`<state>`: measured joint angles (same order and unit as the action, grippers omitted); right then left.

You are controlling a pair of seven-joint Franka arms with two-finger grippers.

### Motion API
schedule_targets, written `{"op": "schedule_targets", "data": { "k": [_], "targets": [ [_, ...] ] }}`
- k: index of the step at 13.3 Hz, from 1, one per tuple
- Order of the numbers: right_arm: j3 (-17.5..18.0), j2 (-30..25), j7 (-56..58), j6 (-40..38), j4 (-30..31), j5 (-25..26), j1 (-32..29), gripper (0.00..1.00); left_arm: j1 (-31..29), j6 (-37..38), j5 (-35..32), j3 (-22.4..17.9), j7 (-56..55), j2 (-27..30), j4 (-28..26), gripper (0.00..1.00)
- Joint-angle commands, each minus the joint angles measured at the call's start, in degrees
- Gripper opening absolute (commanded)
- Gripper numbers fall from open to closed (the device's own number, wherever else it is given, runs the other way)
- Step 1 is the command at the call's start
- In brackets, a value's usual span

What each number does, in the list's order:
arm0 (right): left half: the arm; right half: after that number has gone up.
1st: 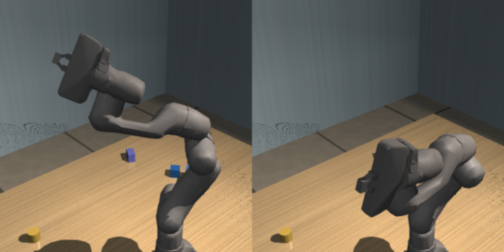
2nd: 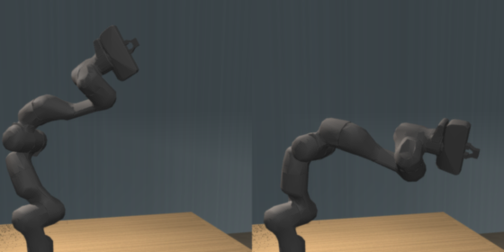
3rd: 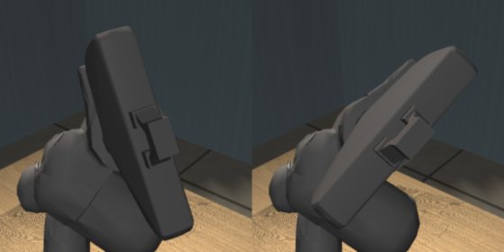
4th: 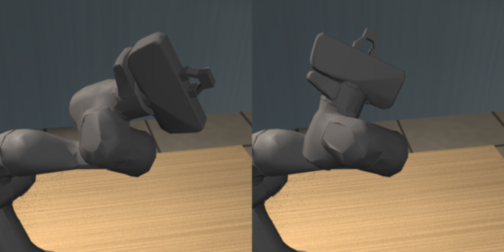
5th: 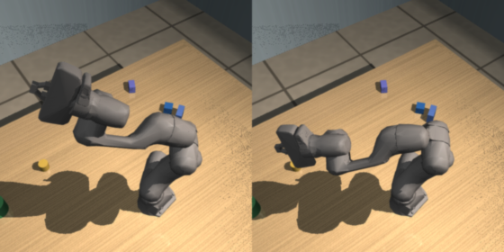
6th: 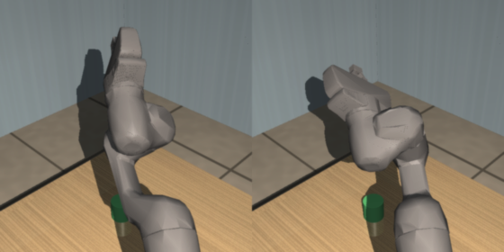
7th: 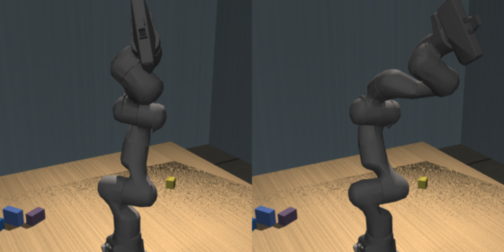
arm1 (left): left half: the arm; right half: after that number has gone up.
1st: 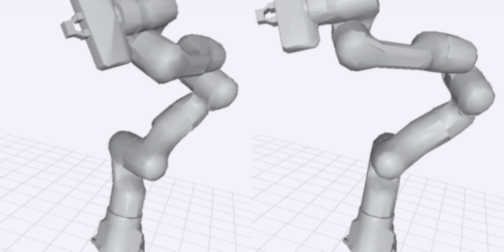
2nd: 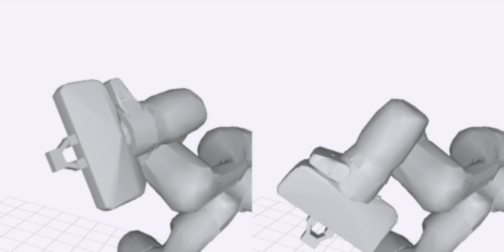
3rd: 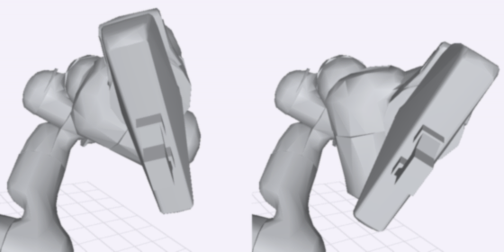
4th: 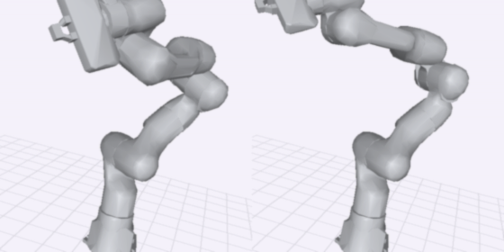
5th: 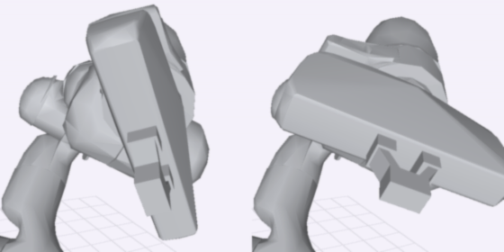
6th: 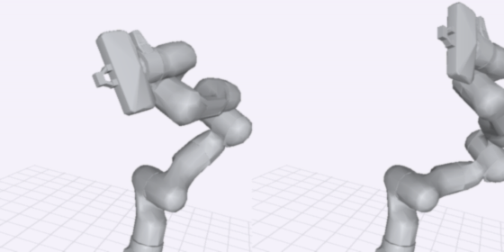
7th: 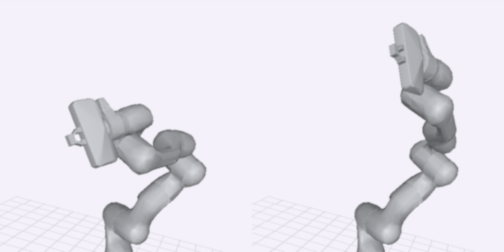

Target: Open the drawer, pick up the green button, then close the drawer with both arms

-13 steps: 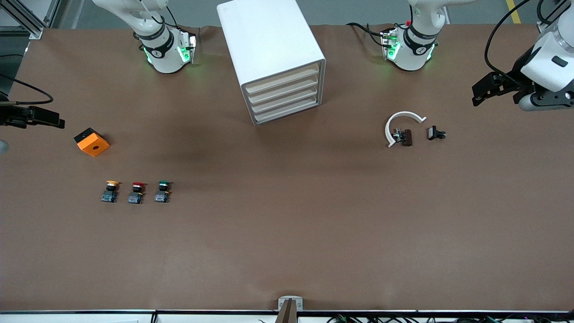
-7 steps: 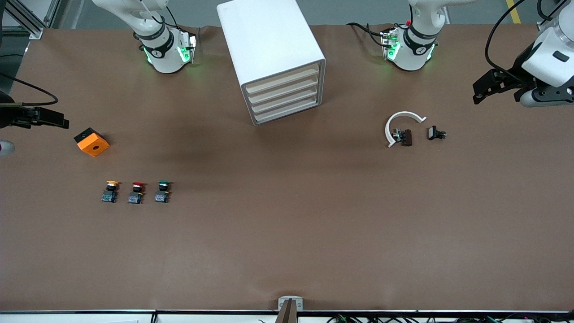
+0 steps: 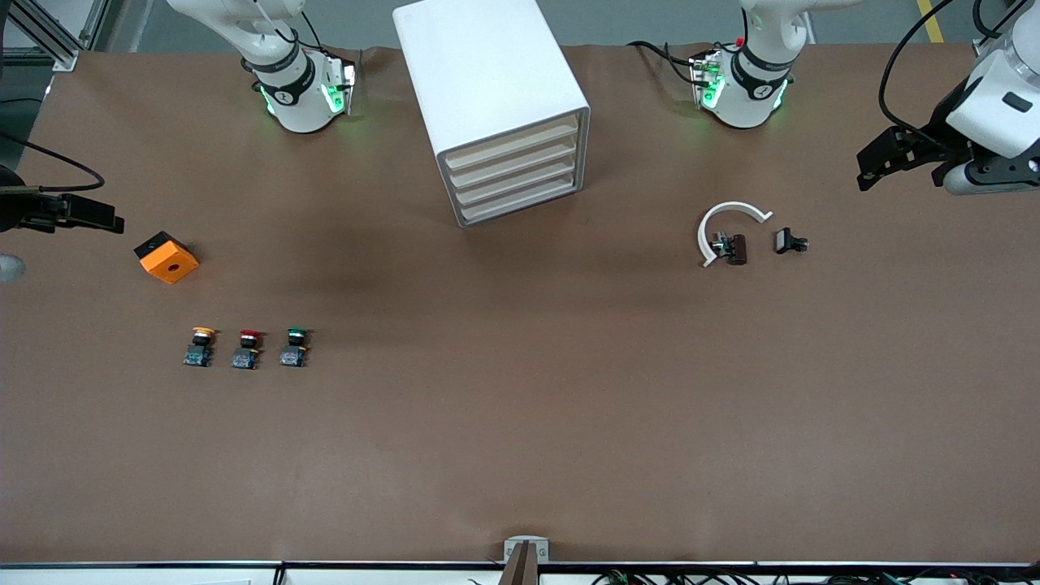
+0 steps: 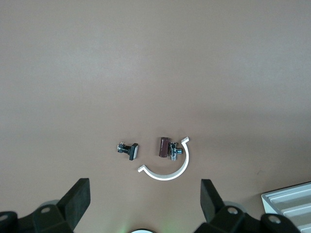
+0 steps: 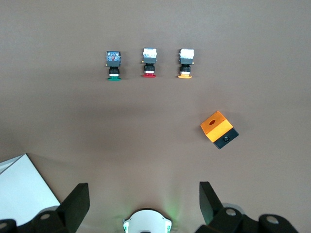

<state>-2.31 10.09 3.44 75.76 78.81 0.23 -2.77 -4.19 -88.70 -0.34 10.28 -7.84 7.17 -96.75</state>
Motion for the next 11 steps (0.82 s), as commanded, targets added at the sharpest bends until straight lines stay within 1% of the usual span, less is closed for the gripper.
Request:
{"op": "schedule_targets", "data": {
  "k": [1, 3, 5, 6, 8, 10, 11],
  "targets": [
    [-0.24, -0.42, -1.07, 0.17, -1.30, -1.02, -0.92, 1.00, -0.29, -0.95, 0.34, 0.01, 0.02, 0.83, -0.98, 1.00],
    [-0.16, -1.99, -0.37, -0.44, -0.77, -0.24, -0.93, 1.00, -0.29, -1.12, 0.34, 0.01, 0.02, 0.74, -1.07, 1.00],
    [-0.24, -4.62, -0.71, -0.09, 1.59, -0.15, -1.19, 1.00, -0.29, -1.82, 0.34, 0.01, 0.02, 0.65, -1.25, 1.00],
    [-0.33, -5.16, -0.80, 0.17, 1.78, -0.84, -1.62, 1.00, -0.29, -1.91, 0.34, 0.01, 0.02, 0.57, -1.42, 1.00],
    [-0.33, -4.99, -0.19, 2.19, 0.64, -1.90, -3.03, 1.00, -0.38, -2.00, 0.34, 0.01, 0.02, 0.48, -1.42, 1.00],
    [-0.33, -4.90, -0.28, 1.85, 0.55, -1.99, -3.03, 1.00, -0.29, -2.18, 0.34, 0.01, 0.02, 0.30, -1.34, 1.00],
    [-0.24, -4.99, -0.45, 1.76, 0.64, -1.21, -2.95, 1.00, -0.29, -2.26, 0.34, 0.01, 0.02, 0.21, -1.42, 1.00]
  ]
}}
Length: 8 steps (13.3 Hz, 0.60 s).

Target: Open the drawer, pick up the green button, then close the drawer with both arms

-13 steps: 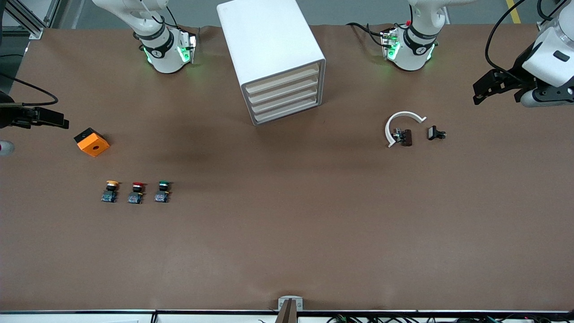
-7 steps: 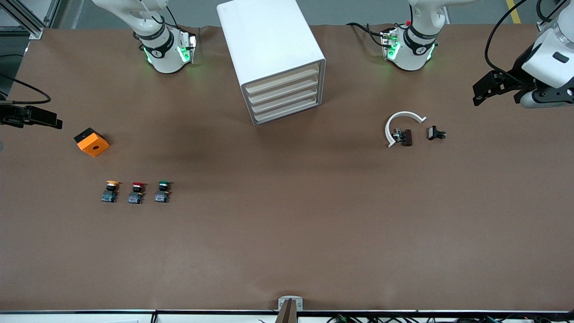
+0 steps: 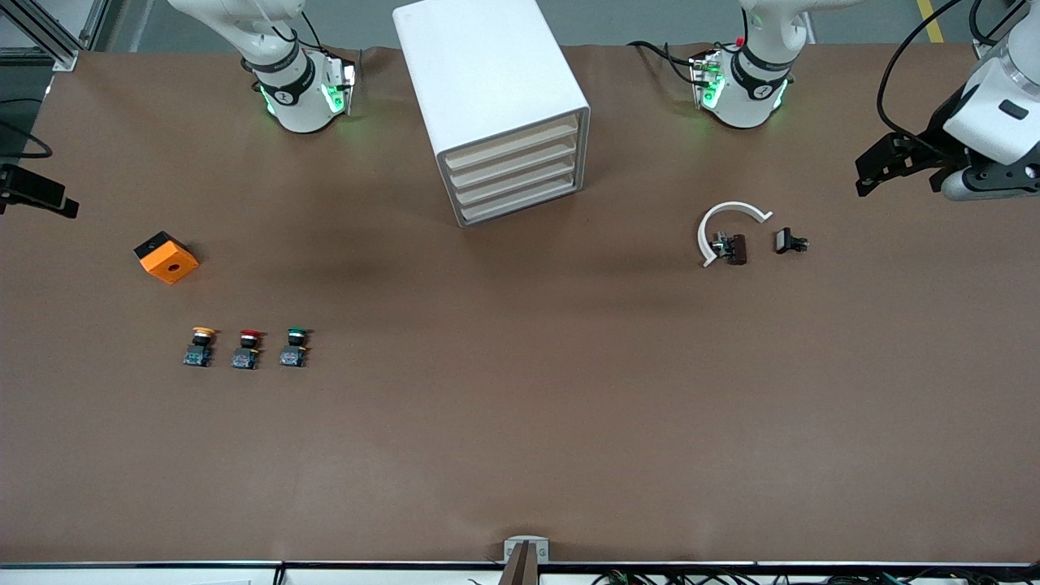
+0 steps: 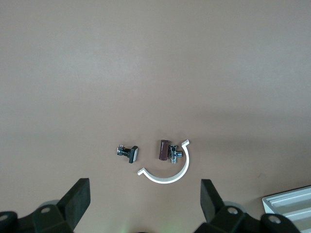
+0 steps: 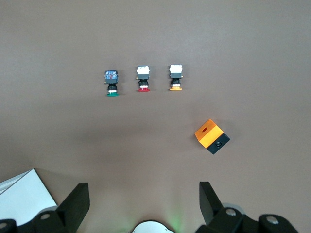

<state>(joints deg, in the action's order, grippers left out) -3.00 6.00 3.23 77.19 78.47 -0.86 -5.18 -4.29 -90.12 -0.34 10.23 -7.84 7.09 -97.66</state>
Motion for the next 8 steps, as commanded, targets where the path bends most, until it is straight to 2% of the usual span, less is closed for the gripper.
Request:
{"op": "schedule_targets", "data": {
  "k": [1, 4, 8],
  "targets": [
    [0.36, -0.90, -0.68, 0.24, 0.89, 0.42, -0.62, 1.00, -0.19, -0.84, 0.34, 0.05, 0.02, 0.21, -0.51, 1.00],
    [0.36, -0.81, -0.86, -0.11, 2.47, 0.25, -1.41, 1.00, -0.19, -0.93, 0.34, 0.05, 0.02, 0.21, -0.51, 1.00],
    [0.89, -3.54, 0.02, -0.64, 2.12, -0.45, -1.15, 1.00, -0.19, -1.72, 0.34, 0.05, 0.02, 0.29, -1.39, 1.00]
  ]
}}
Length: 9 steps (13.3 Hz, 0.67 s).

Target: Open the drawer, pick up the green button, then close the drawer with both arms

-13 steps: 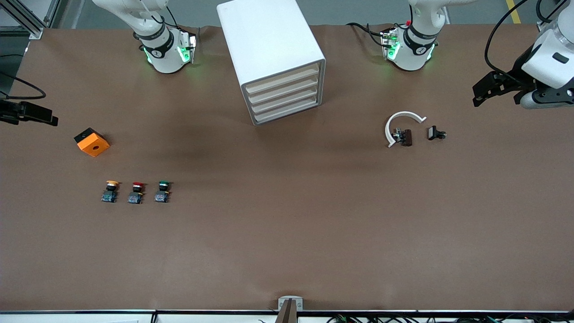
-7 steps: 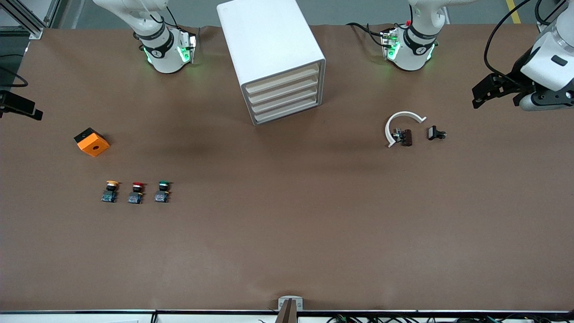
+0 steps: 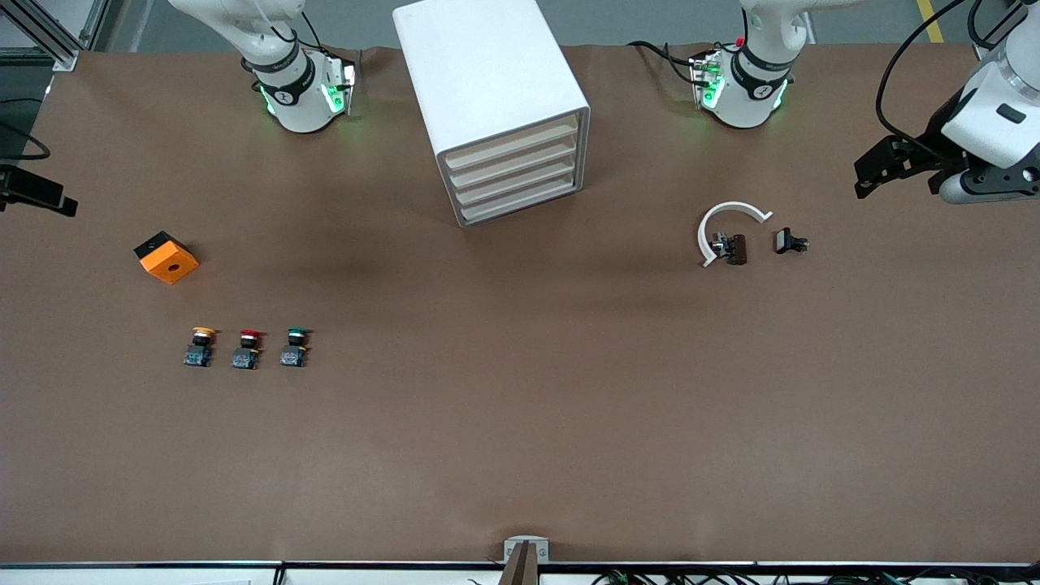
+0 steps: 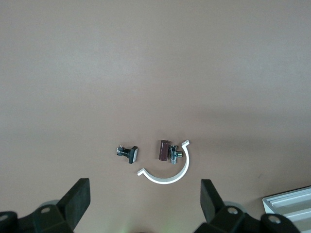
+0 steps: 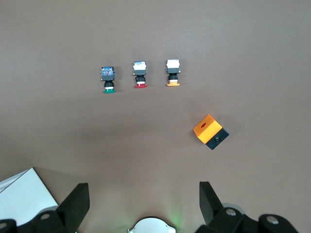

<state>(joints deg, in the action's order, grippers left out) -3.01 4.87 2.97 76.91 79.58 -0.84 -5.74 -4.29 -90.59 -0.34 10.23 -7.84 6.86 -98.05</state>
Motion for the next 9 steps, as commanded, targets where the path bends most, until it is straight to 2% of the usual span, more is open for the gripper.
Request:
{"op": "schedule_targets", "data": {
  "k": [1, 5, 9],
  "targets": [
    [0.90, -2.41, 0.29, -0.35, 0.58, -0.57, -0.50, 1.00, -0.19, -1.26, 0.34, 0.05, 0.02, 0.53, -1.09, 1.00],
    [0.46, -3.28, 0.37, -2.01, 0.04, -0.65, -0.15, 1.00, -0.28, -1.43, 0.34, 0.05, 0.02, 0.53, -1.35, 1.00],
    [0.28, -6.88, 0.55, -2.29, 5.92, -0.65, -0.15, 1.00, -0.28, -2.31, 0.34, 0.05, 0.11, 0.70, -2.06, 1.00]
  ]
}}
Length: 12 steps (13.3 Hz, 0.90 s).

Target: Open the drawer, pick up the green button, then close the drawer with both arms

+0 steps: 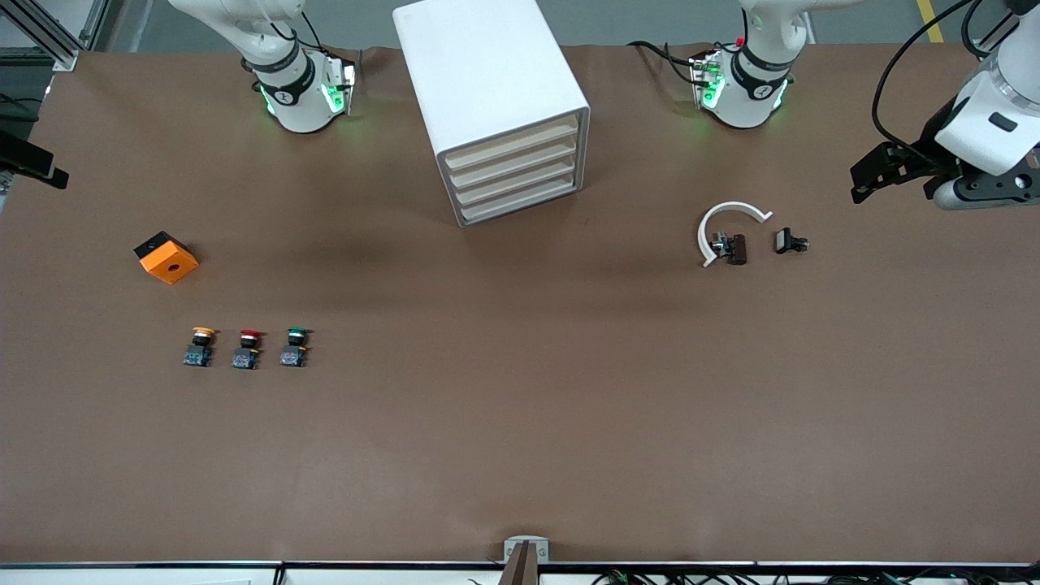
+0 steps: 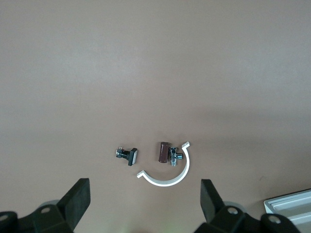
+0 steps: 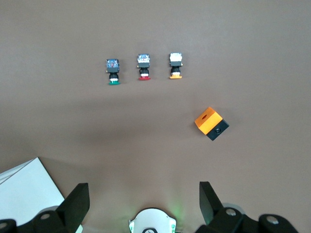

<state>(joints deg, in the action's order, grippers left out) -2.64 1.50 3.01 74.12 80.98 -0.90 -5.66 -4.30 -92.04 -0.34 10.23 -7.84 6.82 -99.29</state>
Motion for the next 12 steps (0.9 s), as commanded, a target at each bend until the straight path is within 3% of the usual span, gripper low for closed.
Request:
{"op": "schedule_targets", "data": {
  "k": [1, 7, 12],
  "targets": [
    [-0.08, -5.08, 0.51, 1.63, 6.80, -0.59, -0.14, 1.00, -0.27, -0.86, 0.43, 0.06, 0.11, 0.82, -0.91, 1.00],
    [-0.17, -10.63, 0.51, 6.91, 15.33, -0.59, 1.00, 1.00, -0.44, -1.13, 0.43, -0.12, 0.64, 0.74, -0.73, 1.00],
    [-0.52, -10.72, 0.86, 9.46, 16.13, -0.50, 1.79, 1.00, -1.06, -1.13, 0.43, -0.56, 1.16, -3.11, 3.82, 1.00]
  ]
}}
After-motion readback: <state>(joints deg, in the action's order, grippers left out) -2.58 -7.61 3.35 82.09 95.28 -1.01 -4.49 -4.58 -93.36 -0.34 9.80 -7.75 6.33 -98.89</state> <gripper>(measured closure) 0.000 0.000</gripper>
